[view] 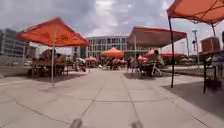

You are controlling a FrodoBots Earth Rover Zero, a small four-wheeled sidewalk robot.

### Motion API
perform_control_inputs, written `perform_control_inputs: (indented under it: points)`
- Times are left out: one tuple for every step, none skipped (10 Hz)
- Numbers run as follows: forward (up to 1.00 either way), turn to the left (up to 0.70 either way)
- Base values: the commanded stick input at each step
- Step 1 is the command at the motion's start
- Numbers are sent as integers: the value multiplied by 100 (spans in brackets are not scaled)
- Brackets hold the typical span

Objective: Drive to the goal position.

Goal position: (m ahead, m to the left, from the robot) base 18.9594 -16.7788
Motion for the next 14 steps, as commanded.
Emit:
perform_control_inputs:
  points:
    - [85, -1]
    - [85, -1]
    - [85, -1]
    - [85, -1]
    - [85, -1]
    - [85, -1]
    - [85, -1]
    - [85, -1]
    - [85, -3]
    - [85, -15]
    - [85, -27]
    - [85, -17]
    - [85, -1]
    - [85, -1]
